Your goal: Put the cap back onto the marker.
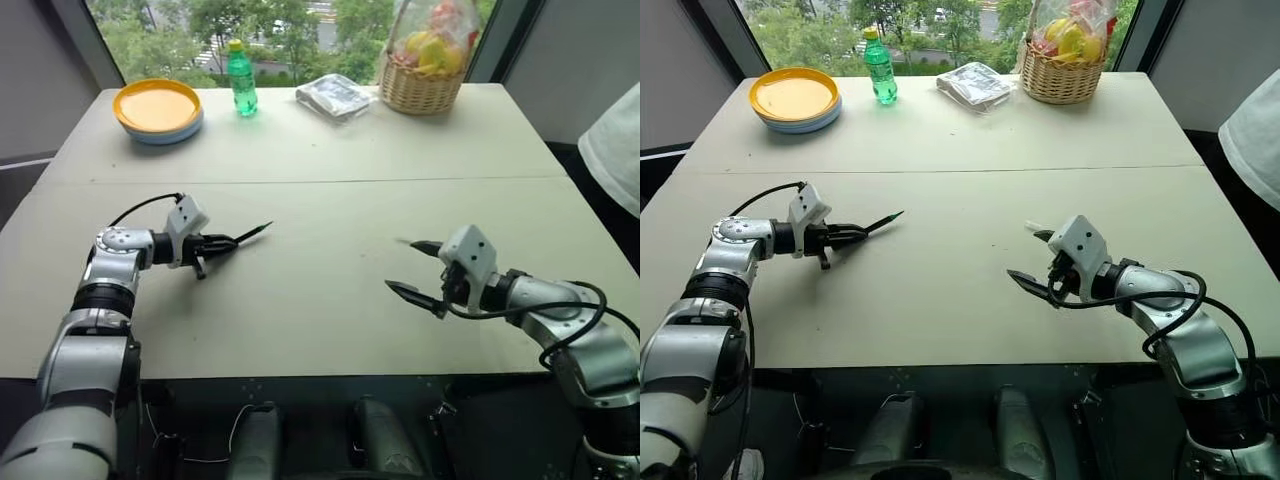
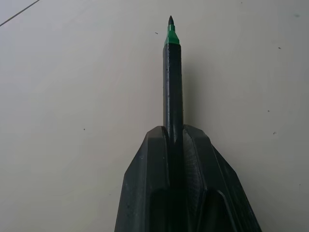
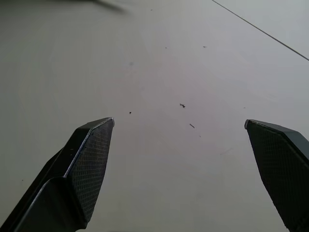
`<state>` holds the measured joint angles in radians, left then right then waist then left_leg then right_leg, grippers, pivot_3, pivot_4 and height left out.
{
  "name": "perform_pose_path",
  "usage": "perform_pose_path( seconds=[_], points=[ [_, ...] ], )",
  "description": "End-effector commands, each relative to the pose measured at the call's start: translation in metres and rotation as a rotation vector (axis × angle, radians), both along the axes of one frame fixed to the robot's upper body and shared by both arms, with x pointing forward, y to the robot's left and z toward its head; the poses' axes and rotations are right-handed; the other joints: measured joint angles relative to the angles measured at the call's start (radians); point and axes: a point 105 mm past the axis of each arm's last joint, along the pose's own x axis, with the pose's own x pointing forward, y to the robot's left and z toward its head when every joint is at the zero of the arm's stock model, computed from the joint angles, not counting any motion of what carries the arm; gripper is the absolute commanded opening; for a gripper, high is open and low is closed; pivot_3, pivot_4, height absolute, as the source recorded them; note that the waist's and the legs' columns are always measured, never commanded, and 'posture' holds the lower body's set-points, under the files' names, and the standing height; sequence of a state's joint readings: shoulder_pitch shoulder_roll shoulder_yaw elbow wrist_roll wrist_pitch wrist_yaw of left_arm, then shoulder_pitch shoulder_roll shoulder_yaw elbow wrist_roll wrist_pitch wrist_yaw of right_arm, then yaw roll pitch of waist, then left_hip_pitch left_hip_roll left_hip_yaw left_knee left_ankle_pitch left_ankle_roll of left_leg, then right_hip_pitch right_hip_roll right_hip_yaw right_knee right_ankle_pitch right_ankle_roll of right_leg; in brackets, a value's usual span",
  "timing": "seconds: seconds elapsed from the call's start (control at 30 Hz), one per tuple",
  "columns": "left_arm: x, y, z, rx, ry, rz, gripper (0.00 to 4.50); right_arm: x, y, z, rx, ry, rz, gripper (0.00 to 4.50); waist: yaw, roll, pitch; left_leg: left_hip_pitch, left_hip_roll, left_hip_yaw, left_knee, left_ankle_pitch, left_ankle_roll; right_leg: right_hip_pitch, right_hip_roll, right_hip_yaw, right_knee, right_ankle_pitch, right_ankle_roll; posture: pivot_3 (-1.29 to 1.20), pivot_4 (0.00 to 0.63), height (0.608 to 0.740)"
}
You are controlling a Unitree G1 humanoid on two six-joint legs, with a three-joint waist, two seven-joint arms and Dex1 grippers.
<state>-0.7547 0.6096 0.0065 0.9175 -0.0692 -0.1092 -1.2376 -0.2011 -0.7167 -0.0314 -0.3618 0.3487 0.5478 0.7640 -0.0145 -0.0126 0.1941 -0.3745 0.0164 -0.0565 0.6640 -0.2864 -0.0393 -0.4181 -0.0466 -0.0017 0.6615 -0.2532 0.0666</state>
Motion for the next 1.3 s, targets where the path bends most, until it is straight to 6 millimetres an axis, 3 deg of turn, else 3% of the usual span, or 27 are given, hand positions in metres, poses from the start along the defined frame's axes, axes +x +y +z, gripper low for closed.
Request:
perform_pose_path(
  seconds=[0.03, 0.2, 0.4, 0.73, 0.97, 1.3],
  points=[
    [-0.007, -0.008, 0.032, -0.043, -0.12, -0.045, 0.02, 0.016, -0.006, 0.01, 0.004, -0.046, 0.005, 4.5, -0.002, 0.0, 0.0, 0.0, 0.0, 0.0, 0.0, 0.0, 0.0, 0.0, 0.0, 0.0, 0.0, 0.0, 0.0, 0.0, 0.15, 0.74],
    [-0.037, -0.019, 0.044, -0.082, -0.138, -0.059, 0.02, 0.04, -0.012, 0.012, 0.048, -0.03, 0.018, 4.5, -0.006, 0.0, 0.0, 0.0, 0.0, 0.0, 0.0, 0.0, 0.0, -0.001, 0.0, 0.001, 0.0, 0.0, 0.0, 0.0, 0.15, 0.74],
    [-0.068, -0.017, 0.043, -0.096, -0.117, 0.004, 0.02, 0.07, -0.016, -0.008, 0.109, 0.05, 0.023, 4.5, -0.004, 0.0, 0.0, 0.0, 0.001, 0.0, 0.0, 0.0, 0.0, -0.001, 0.0, 0.001, 0.001, 0.0, 0.0, 0.0, 0.15, 0.74],
    [-0.089, -0.013, 0.042, -0.09, -0.122, 0.082, 0.02, 0.104, -0.032, -0.03, 0.068, 0.099, -0.015, 4.5, -0.004, 0.001, 0.001, 0.0, 0.0, 0.001, 0.0, 0.0, 0.0, -0.001, 0.0, 0.001, 0.001, 0.0, -0.001, 0.0, 0.15, 0.74],
    [-0.092, -0.013, 0.041, -0.088, -0.129, 0.106, 0.02, 0.106, -0.042, -0.042, 0.026, 0.143, -0.036, 4.5, -0.005, 0.001, 0.001, 0.0, 0.001, 0.001, -0.001, 0.0, 0.0, -0.001, 0.0, 0.001, 0.0, 0.0, -0.001, 0.0, 0.15, 0.74],
    [-0.089, -0.012, 0.041, -0.075, -0.135, 0.102, 0.02, 0.097, -0.042, -0.063, 0.008, 0.199, -0.012, 4.5, -0.005, 0.001, 0.001, 0.001, 0.001, 0.001, -0.001, 0.0, 0.0, 0.0, 0.0, 0.001, 0.0, 0.0, -0.001, 0.0, 0.15, 0.74]
  ],
)
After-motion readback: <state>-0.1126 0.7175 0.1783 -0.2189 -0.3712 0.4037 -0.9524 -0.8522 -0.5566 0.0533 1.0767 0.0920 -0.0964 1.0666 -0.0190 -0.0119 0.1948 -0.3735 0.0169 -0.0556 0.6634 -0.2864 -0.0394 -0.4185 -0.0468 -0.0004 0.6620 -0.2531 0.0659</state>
